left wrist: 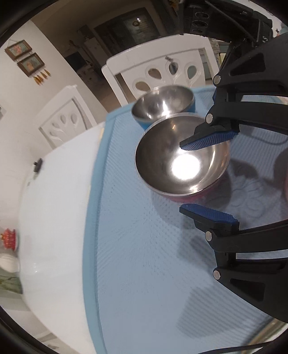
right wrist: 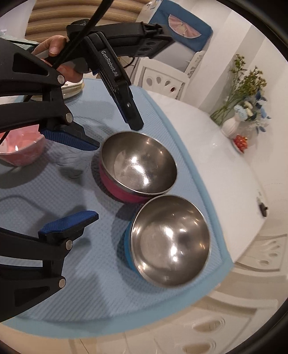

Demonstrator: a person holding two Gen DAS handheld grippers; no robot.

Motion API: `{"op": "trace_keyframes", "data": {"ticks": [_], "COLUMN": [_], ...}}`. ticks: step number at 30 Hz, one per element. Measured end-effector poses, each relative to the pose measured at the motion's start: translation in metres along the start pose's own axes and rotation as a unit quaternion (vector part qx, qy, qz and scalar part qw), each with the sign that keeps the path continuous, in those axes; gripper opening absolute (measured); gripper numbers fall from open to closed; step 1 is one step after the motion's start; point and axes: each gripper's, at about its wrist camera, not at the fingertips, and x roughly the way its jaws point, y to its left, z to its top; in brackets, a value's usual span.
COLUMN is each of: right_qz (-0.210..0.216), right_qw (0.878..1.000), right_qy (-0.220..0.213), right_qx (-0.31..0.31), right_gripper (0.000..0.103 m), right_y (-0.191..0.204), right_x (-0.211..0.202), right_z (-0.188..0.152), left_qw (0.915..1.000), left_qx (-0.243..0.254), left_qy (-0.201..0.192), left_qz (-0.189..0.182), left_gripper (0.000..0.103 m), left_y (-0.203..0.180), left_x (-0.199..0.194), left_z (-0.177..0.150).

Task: Organize plates and bowls
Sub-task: 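Close both grippers on the rim of the magenta steel bowl, then lift the magenta steel bowl with both grippers and carry it over the pink bowl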

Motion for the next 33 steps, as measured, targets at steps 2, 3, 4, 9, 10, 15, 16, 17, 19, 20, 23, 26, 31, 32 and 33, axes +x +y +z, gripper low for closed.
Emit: {"op": "trace_keyframes", "data": {"ticks": [2,3,4,9,10,15,16,17,19,20,23,26,31,32,33], "right_qz": [0.000,0.000,-0.002,-0.001,-0.002,-0.016,-0.017,-0.021,-0.025,-0.023,-0.017,-0.012,0.005,0.006,0.005], "right_qw": [1.000,1.000,1.000,0.999,0.999,0.999,0.999,0.998,0.998,0.998,0.999,0.999,1.000,1.000,1.000], "right_qy": [0.012,0.016,0.020,0.038,0.038,0.042,0.042,0.043,0.049,0.050,0.044,0.029,0.019,0.015,0.014], "right_qx": [-0.005,-0.008,-0.012,-0.021,-0.021,-0.026,-0.028,-0.029,-0.027,-0.024,-0.017,-0.018,-0.015,-0.017,-0.018], "right_gripper": [0.055,0.053,0.052,0.040,0.040,0.033,0.033,0.033,0.033,0.033,0.033,0.033,0.033,0.033,0.033], "right_y": [0.000,0.000,0.000,-0.006,-0.007,-0.010,-0.009,-0.008,-0.006,-0.005,0.002,0.012,0.031,0.036,0.039], "right_x": [0.015,0.022,0.029,0.057,0.059,0.068,0.067,0.065,0.060,0.057,0.037,0.012,-0.026,-0.034,-0.041], "right_z": [0.007,0.010,0.013,0.022,0.023,0.025,0.026,0.026,0.027,0.028,0.029,0.026,0.011,0.005,0.000], "left_qw": [0.9999,0.9999,0.9998,0.9991,0.9990,0.9990,0.9990,0.9990,0.9990,0.9990,0.9989,0.9984,0.9962,0.9956,0.9952], "left_qx": [-0.002,-0.003,-0.003,-0.003,-0.004,0.008,0.014,0.019,0.029,0.036,0.046,0.052,0.076,0.082,0.086], "left_qy": [0.010,0.015,0.019,0.040,0.042,0.042,0.039,0.038,0.030,0.023,0.004,-0.019,-0.041,-0.045,-0.046], "left_qz": [-0.002,-0.003,-0.004,-0.012,-0.015,-0.014,-0.014,-0.015,-0.014,-0.012,-0.009,-0.011,-0.003,0.000,0.002], "left_gripper": [0.045,0.045,0.045,0.036,0.033,0.023,0.023,0.023,0.023,0.023,0.023,0.023,0.023,0.023,0.023], "left_y": [0.004,0.006,0.007,0.015,0.016,0.013,0.010,0.007,0.001,-0.005,-0.018,-0.030,-0.054,-0.058,-0.063], "left_x": [0.013,0.018,0.023,0.044,0.046,0.051,0.048,0.044,0.033,0.024,0.001,-0.027,-0.068,-0.076,-0.078], "left_z": [0.004,0.006,0.007,0.013,0.012,0.006,0.005,0.006,0.006,0.007,0.007,0.002,-0.016,-0.022,-0.024]}}
